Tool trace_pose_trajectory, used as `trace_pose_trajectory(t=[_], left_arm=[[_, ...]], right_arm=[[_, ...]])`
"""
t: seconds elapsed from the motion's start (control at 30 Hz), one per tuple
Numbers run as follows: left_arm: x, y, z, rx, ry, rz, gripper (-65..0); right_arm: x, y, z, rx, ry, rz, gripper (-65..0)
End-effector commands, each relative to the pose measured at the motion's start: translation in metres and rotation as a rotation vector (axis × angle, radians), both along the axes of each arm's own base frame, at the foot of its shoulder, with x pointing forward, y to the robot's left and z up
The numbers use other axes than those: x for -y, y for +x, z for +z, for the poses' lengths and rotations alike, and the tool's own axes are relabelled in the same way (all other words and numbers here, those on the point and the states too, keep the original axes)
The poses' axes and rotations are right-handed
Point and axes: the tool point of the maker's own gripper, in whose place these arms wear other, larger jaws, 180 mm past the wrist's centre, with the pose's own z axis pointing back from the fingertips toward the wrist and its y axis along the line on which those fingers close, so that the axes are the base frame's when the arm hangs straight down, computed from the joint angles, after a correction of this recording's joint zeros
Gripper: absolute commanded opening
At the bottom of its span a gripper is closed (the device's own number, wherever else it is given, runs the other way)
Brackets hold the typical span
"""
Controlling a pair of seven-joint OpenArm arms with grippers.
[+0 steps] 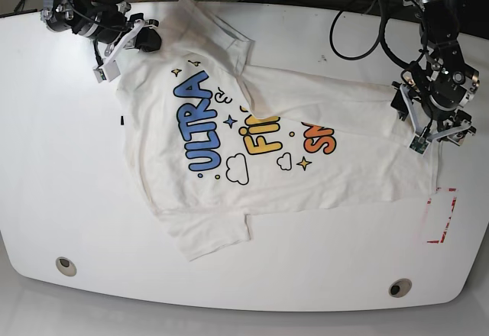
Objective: Layout the t-shirt on the table in an organized manner, then fold the t-shirt properly
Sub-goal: 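Drag the held shirt edge with the left gripper away from the shirt center, then release and regrasp the shirt hem edge with the left gripper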
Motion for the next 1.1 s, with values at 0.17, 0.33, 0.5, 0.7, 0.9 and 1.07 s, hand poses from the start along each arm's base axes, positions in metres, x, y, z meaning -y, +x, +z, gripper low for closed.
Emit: trace_pose_trajectory(t=[0.17, 0.33, 0.5, 0.7, 0.9, 1.07], left_arm=[[0.026, 0.020, 0.012, 0.048, -0.009, -0.082, -15.3], [0.038, 0.025, 0.012, 0.061, -0.029, -0.089, -15.3], [0.043, 0.028, 0.013, 0.072, -0.040, -0.080, -15.3], [0.042, 0.031, 0.013, 0.093, -0.057, -0.054, -15.3], [0.042, 0.035, -0.002, 0.101, -0.103, -0.046, -15.6], [0.040, 0.032, -0.025, 0.049, -0.130, -0.032, -15.7]], right_arm=[[0.001, 0.006, 0.007, 0.034, 0.001, 0.003, -65.0], [0.001, 0.006, 0.007, 0.034, 0.001, 0.003, -65.0], [0.001, 0.006, 0.008, 0.034, 0.002, 0.003, -65.0], [0.001, 0.006, 0.008, 0.034, 0.002, 0.003, -65.0], [0.000, 0.006, 0.008, 0.034, 0.004, 0.002, -65.0], [0.000, 0.006, 0.008, 0.036, 0.004, 0.002, -65.0]])
